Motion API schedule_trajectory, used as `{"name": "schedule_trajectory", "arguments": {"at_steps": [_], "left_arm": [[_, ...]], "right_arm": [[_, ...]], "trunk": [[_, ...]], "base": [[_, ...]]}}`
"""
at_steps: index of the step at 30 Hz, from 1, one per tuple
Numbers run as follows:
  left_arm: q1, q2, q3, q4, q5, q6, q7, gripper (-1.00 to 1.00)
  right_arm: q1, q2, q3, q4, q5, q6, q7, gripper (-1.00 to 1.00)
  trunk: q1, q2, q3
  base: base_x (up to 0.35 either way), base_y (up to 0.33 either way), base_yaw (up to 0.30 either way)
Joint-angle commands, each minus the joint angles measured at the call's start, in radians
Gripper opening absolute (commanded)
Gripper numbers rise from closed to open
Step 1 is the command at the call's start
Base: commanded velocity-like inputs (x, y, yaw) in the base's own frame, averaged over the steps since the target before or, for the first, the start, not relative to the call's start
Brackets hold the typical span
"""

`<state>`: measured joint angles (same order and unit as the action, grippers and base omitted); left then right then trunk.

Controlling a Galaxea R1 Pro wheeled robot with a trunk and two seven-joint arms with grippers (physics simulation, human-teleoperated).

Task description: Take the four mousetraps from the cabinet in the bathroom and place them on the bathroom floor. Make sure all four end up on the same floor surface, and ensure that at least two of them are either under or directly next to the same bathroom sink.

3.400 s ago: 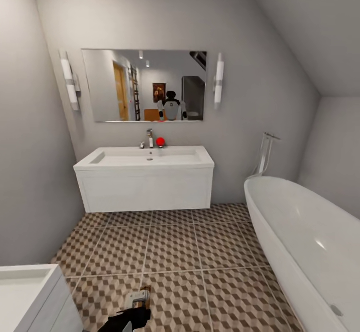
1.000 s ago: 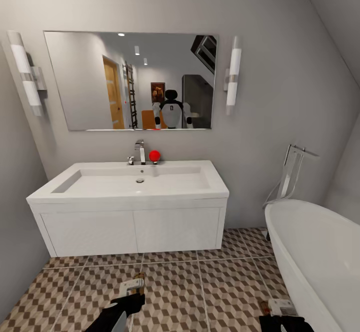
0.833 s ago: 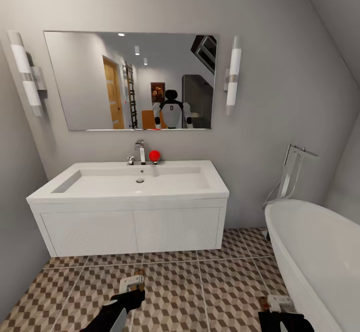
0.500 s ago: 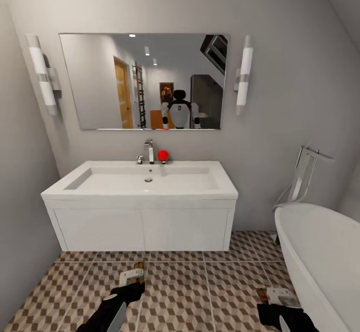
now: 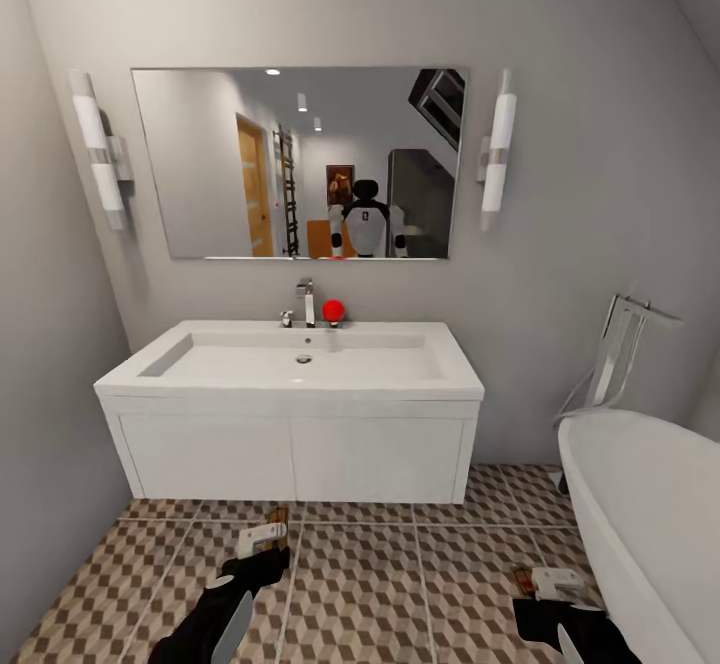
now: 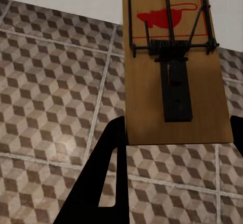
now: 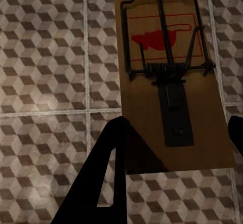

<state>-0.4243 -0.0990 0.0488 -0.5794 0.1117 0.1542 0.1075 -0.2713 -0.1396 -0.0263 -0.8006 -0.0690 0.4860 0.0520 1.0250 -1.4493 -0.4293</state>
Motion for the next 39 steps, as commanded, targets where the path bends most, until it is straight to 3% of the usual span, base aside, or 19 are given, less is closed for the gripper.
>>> {"name": "schedule_trajectory", "arguments": {"at_steps": [1, 17, 39], "left_arm": [[0.0, -0.001, 0.002, -0.002, 0.009, 0.006, 0.004, -1.0], [0.0, -0.002, 0.0, -0.001, 0.01, -0.002, 0.005, -1.0], [0.0, -0.006, 0.0, -0.003, 0.01, 0.005, 0.007, -1.0]], "right_arm": [[0.0, 0.0, -0.002, -0.002, -0.008, 0.005, 0.002, -1.0], [0.0, 0.0, -0.003, -0.002, -0.014, 0.005, 0.001, -1.0], [0.0, 0.0, -0.005, 0.003, -0.019, 0.0, 0.002, -1.0]], "trunk": [[0.0, -0.001, -0.001], [0.0, -0.001, -0.001], [0.0, -0.001, -0.001]], "base": [[0.0, 0.0, 0.168], [0.0, 0.0, 0.24], [0.0, 0.0, 0.014]]}}
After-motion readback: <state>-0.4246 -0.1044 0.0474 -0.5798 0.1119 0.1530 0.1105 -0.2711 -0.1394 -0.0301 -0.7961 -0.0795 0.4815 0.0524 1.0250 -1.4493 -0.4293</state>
